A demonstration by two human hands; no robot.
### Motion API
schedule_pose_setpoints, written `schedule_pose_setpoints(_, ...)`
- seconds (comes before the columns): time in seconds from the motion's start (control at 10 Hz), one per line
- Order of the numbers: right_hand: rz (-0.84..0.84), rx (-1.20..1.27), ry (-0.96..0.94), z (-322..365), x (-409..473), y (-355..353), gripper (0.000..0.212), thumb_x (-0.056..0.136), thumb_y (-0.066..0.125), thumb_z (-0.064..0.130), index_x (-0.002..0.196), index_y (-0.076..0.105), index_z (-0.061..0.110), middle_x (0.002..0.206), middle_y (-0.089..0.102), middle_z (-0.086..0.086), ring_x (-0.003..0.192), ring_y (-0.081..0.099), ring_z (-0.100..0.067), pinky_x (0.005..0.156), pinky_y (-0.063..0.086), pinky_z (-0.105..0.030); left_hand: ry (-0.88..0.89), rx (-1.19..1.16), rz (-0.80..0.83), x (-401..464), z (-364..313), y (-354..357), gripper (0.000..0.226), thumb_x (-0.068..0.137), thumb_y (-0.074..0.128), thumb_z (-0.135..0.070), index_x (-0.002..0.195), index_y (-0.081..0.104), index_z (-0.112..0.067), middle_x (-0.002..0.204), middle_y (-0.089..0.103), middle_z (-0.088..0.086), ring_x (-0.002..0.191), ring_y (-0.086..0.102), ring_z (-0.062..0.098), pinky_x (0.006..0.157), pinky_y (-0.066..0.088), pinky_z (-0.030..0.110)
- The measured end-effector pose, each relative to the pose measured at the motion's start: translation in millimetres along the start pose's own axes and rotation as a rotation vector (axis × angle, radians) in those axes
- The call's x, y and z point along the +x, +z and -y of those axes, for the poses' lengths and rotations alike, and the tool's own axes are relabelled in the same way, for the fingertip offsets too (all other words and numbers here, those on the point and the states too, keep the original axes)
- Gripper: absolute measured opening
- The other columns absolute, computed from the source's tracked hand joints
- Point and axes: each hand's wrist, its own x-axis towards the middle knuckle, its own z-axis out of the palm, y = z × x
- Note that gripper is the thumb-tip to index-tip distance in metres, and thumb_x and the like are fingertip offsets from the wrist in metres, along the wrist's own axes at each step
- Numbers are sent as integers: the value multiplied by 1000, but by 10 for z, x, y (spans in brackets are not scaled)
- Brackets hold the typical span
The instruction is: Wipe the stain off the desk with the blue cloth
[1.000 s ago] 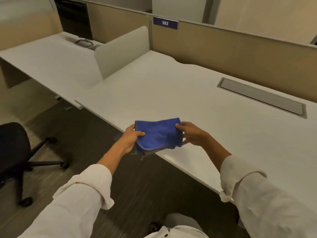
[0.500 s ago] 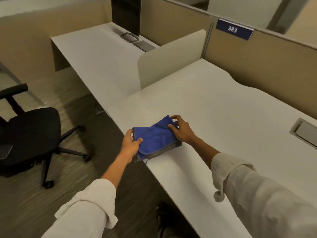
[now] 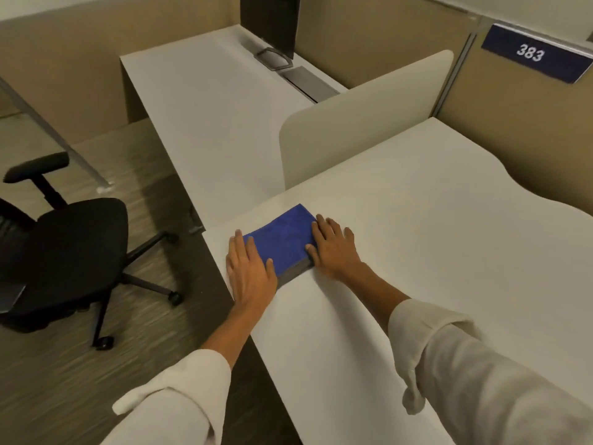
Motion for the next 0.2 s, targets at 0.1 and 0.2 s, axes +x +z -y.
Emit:
schedule_pose_setpoints(0.1, -42, 10, 3, 32, -126, 173, 69, 103, 19, 53, 158, 5, 13, 167, 4, -7, 153, 2, -28, 119, 8, -60, 186, 186, 187, -66, 31, 168, 62, 103, 27, -38, 154, 10, -6, 164, 3, 12, 151, -1, 27, 122, 2, 48)
schedule_pose_setpoints(0.2, -31, -14, 11, 9, -177, 192, 72, 102, 18, 56, 158, 4, 13, 167, 4, -7, 153, 1, -27, 118, 5, -62, 206, 244, 246, -52, 80, 155, 62, 103, 20, -40, 154, 6, -8, 164, 1, 10, 151, -2, 25, 122, 3, 49)
